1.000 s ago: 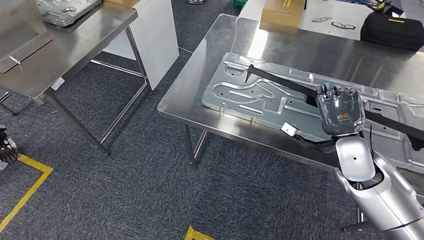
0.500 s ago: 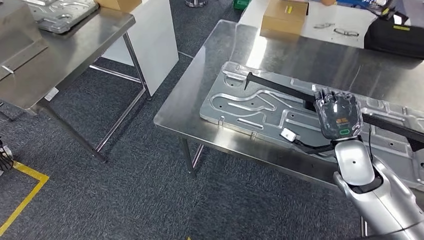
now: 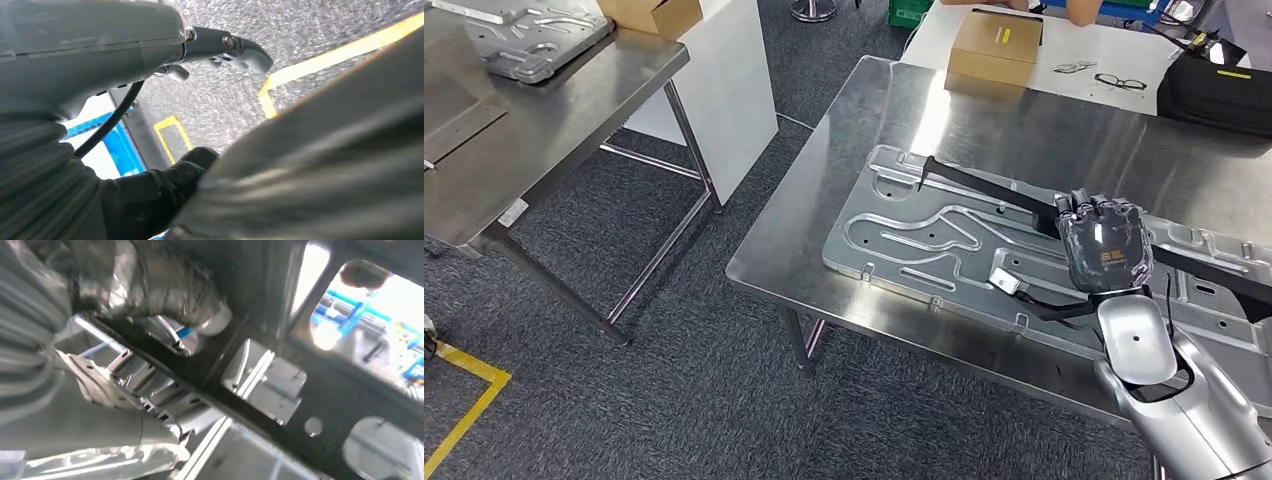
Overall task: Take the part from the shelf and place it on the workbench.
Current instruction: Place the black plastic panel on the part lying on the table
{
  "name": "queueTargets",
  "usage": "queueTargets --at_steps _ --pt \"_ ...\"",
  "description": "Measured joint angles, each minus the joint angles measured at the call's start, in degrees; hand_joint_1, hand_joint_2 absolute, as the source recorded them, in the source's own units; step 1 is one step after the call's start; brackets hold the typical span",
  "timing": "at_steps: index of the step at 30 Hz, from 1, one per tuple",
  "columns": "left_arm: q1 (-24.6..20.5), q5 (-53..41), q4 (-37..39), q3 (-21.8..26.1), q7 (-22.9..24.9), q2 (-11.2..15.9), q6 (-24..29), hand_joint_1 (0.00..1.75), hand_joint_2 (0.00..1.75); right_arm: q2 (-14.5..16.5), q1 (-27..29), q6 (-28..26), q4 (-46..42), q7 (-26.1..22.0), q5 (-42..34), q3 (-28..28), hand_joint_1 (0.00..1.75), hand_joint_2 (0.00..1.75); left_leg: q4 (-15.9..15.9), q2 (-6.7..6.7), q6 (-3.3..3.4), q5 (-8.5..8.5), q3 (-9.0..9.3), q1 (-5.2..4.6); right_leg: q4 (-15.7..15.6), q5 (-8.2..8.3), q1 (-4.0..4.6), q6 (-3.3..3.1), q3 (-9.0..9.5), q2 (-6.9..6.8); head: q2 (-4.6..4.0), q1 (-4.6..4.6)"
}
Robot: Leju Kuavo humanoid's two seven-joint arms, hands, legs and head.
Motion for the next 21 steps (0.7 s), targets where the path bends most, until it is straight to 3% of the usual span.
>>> queueTargets --at_steps 2,5,6,7,8,10,12,14,17,21 --pt "0.1 0.0 0.0 -0.1 0.0 0.0 0.0 0.00 1.75 -0.1 0.6 0.0 -0.2 0.0 0.0 -0.7 1.75 1.75 -0.5 0.01 0.70 -0.27 1.15 0.13 3.9 -0.28 -0.11 0.29 -1.75 -0.12 0.00 0.02" --pt "-0.2 0.0 0.0 -0.1 0.0 0.0 0.1 0.00 1.75 -0.2 1.3 0.0 -0.2 0.0 0.0 -1.4 1.75 1.75 -0.7 -0.07 1.41 -1.31 2.34 -0.04 13.8 -4.40 -0.16 0.69 -8.16 -0.18 0.00 0.04" --pt "-0.2 0.0 0.0 -0.1 0.0 -0.1 0.1 0.00 1.75 -0.2 1.8 0.0 -0.2 0.0 0.0 -1.5 1.75 1.75 -0.6 -0.14 1.45 -1.79 2.76 -0.11 15.6 -5.71 -0.15 0.82 -9.87 -0.18 0.00 0.04" --pt "-0.2 0.0 0.0 -0.1 0.1 -0.1 0.1 0.00 1.75 -0.2 2.2 0.1 -0.2 0.0 0.0 -1.6 1.75 1.75 -0.5 -0.21 1.45 -2.32 3.29 -0.16 15.8 -5.96 -0.14 0.87 -10.76 -0.18 0.00 0.04" --pt "-0.2 0.0 0.0 -0.1 0.1 -0.2 0.1 0.00 1.75 -0.2 2.6 0.1 -0.2 -0.1 0.0 -1.7 1.75 1.75 -0.3 -0.26 1.39 -2.92 3.94 -0.21 13.9 -4.71 -0.11 0.78 -10.65 -0.19 0.00 0.04" --pt "-0.1 0.0 0.0 -0.2 0.2 -0.3 0.1 0.00 1.75 -0.3 3.0 0.1 -0.2 -0.1 0.0 -2.0 1.75 1.75 0.0 -0.29 1.18 -4.18 5.20 -0.27 6.5 0.96 0.07 0.19 -8.67 -0.27 0.00 0.05" --pt "-0.2 0.0 0.0 -0.2 0.3 -0.4 0.1 0.00 1.75 -0.3 3.0 0.1 -0.2 -0.2 0.0 -2.3 1.75 1.75 0.1 -0.34 0.73 -5.14 5.81 -0.40 1.1 4.33 0.49 -0.48 -7.16 -0.43 0.00 0.04" --pt "-0.3 0.0 0.0 -0.2 0.3 -0.4 0.1 0.00 1.75 -0.4 3.1 0.2 -0.3 -0.3 0.0 -2.7 1.75 1.75 0.3 -0.37 0.10 -5.49 6.16 -0.52 0.1 4.38 0.71 -0.96 -6.70 -0.45 0.00 0.03" --pt "-0.4 0.0 0.0 -0.2 0.4 -0.3 0.1 0.00 1.75 -0.5 3.3 0.2 -0.5 -0.4 0.0 -3.2 1.75 1.75 3.1 -0.20 -0.74 -6.08 5.38 -0.53 -0.6 4.38 0.08 -1.84 -5.14 -0.38 0.00 0.02" --pt "-0.4 0.0 0.0 -0.2 0.4 -0.3 -0.2 0.00 1.75 -0.5 4.0 0.9 -0.5 -0.8 0.0 -3.5 1.75 1.75 15.9 -0.02 -2.01 -10.71 -2.76 0.29 -0.8 2.84 -0.17 -2.22 -3.21 -0.44 0.00 0.01"
